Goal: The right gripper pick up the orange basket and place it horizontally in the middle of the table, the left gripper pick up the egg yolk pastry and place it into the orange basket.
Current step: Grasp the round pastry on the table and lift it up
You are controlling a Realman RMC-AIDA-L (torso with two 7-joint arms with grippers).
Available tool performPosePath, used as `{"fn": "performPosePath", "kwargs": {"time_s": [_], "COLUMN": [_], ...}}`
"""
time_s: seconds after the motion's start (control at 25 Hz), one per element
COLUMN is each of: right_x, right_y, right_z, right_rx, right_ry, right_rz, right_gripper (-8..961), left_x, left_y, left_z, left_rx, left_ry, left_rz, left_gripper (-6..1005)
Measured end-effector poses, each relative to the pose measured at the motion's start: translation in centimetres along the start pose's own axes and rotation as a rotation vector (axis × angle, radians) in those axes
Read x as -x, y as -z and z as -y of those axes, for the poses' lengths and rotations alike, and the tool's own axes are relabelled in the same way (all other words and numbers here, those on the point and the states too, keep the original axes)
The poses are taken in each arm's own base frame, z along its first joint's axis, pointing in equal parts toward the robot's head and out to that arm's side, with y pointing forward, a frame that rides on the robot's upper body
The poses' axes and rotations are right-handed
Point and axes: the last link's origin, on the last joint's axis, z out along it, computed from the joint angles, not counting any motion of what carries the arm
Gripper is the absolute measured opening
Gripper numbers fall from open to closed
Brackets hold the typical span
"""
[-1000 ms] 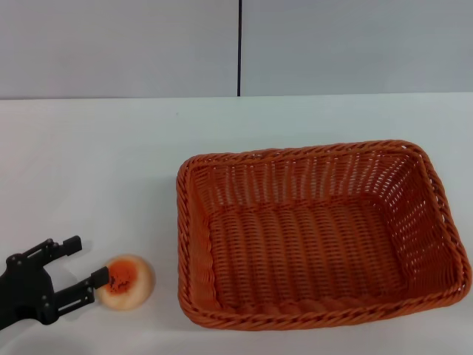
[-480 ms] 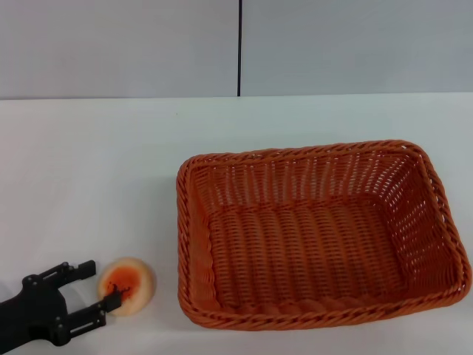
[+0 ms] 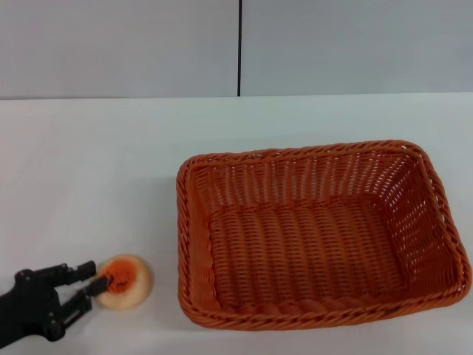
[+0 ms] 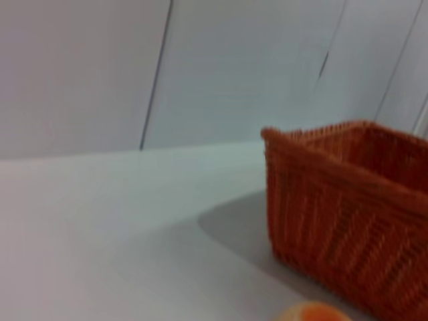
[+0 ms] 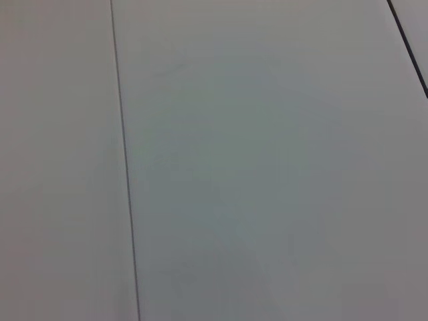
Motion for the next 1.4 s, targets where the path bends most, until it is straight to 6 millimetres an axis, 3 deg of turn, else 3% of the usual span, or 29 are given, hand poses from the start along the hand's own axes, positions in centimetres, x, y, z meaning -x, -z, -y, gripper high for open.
{"fn": "performPosePath", "kwargs": {"time_s": [0.28, 0.64, 0.84, 1.04, 1.4], "right_x": [0.0, -0.1, -0.3, -0.5, -0.8], "right_y": [0.2, 0.3, 0.3, 0.4, 0.5], "right_z": [0.0, -0.1, 0.0, 0.0, 0.0], "right_rx": [-0.005, -0.005, -0.006, -0.008, -0.012], "right_ry": [-0.001, -0.001, -0.012, -0.015, -0.018], "right_rz": [-0.002, -0.006, -0.008, -0.014, -0.013], "right_gripper": [611, 611, 610, 610, 610], "left_x": [-1.8, -1.0, -0.9, -0.7, 0.1], "left_y": [1.7, 0.8, 0.4, 0.3, -0.5], "left_z": [-0.1, -0.2, -0.2, -0.1, -0.2], "left_rx": [-0.033, 0.010, 0.004, -0.009, -0.013], "left_ry": [-0.029, -0.016, -0.007, -0.011, -0.019], "left_rz": [-0.158, -0.080, -0.080, -0.068, -0.042], "left_gripper": [153, 19, 107, 370, 642]}}
